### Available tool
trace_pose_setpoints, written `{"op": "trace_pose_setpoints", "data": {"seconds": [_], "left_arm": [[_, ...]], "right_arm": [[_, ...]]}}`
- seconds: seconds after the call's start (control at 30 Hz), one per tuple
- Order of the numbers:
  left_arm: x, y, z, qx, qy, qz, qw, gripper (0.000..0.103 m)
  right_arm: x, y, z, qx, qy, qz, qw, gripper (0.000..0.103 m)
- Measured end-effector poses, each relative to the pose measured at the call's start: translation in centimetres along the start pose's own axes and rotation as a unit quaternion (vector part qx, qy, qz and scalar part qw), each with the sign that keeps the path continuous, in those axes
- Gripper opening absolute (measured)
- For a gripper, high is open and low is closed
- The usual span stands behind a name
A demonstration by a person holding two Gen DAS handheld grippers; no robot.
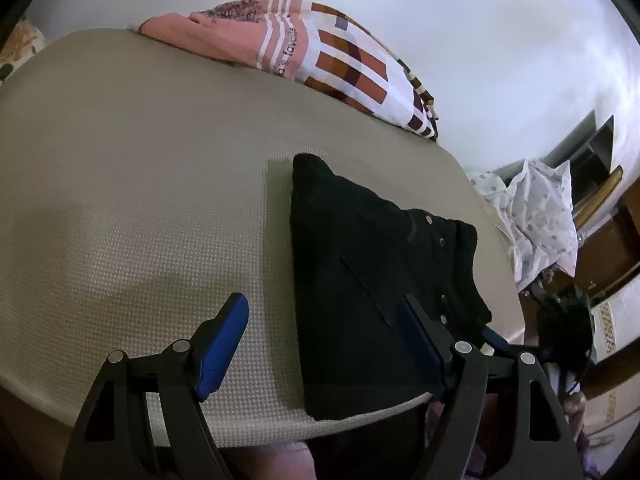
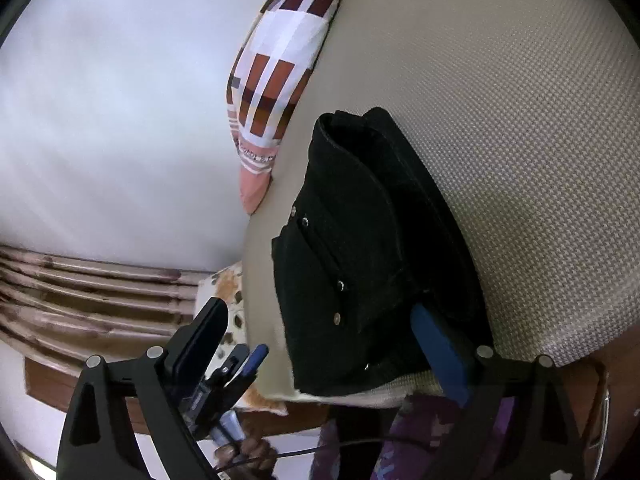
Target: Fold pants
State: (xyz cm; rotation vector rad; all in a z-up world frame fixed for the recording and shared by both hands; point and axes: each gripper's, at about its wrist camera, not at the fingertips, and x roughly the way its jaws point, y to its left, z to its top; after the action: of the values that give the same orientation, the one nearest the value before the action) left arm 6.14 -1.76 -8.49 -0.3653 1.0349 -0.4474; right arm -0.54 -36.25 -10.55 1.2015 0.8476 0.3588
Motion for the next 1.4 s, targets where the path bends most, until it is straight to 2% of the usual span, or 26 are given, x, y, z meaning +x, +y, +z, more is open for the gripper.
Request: {"op": "trace_pose_setpoints", "data": {"seconds": [0.07,0.13,0.2,0.27,0.4,0.57,0.67,0.77,0.87,0.97,1.1,1.23,1.33,1.4], "left_arm": [[0.1,0.0,-0.1,-0.005,0.004,-0.005,1.0000,0.077],[0.2,0.0,-0.1,-0.006,0.005,-0.004,1.0000,0.077],[0.2,0.0,-0.1,-0.009,0.005,-0.002,0.9999,0.077],[0.2,0.2,-0.1,-0.014,0.006,-0.002,0.9999,0.077],[0.5,0.5,-0.2,-0.024,0.011,-0.002,0.9996,0.077],[0.6,0.6,-0.2,-0.024,0.013,-0.002,0.9996,0.077],[0.9,0.7,-0.2,-0.022,0.018,0.002,0.9996,0.077],[1.0,0.7,-0.2,-0.019,0.020,0.008,0.9996,0.077],[0.7,0.9,0.0,-0.024,0.016,0.008,0.9995,0.077],[0.4,1.1,0.1,-0.030,0.006,0.005,0.9995,0.077],[0.9,1.2,0.0,-0.027,0.018,0.010,0.9994,0.078],[1.5,0.8,-0.6,-0.020,0.036,0.014,0.9991,0.078],[1.6,0.3,-0.8,-0.012,0.034,0.013,0.9993,0.078],[2.0,-0.1,-0.8,-0.007,0.037,0.014,0.9992,0.078]], "right_arm": [[0.7,0.6,-0.5,-0.023,0.012,0.004,1.000,0.090],[1.0,1.2,-0.6,-0.041,0.013,0.006,0.999,0.084],[0.7,1.1,-0.2,-0.043,0.005,0.020,0.999,0.068],[0.3,0.5,0.4,-0.042,-0.010,-0.002,0.999,0.059],[1.2,-1.3,0.8,0.003,0.011,0.025,1.000,0.058],[1.8,0.5,0.6,-0.041,0.015,-0.009,0.999,0.057],[2.3,1.5,0.7,-0.081,0.017,-0.066,0.994,0.015],[2.3,1.4,0.9,-0.069,0.018,-0.063,0.995,0.014],[0.3,2.4,0.6,-0.056,0.005,-0.028,0.998,0.013],[-2.3,3.4,0.2,-0.060,-0.008,-0.017,0.998,0.013],[-2.3,0.0,-1.0,-0.020,0.014,-0.039,0.999,0.013],[-1.8,-3.7,-1.1,0.039,0.019,-0.025,0.999,0.011],[-1.8,-2.6,-1.1,0.006,0.019,-0.044,0.999,0.011],[-1.5,-3.1,-0.8,0.014,0.023,-0.034,0.999,0.011]]}}
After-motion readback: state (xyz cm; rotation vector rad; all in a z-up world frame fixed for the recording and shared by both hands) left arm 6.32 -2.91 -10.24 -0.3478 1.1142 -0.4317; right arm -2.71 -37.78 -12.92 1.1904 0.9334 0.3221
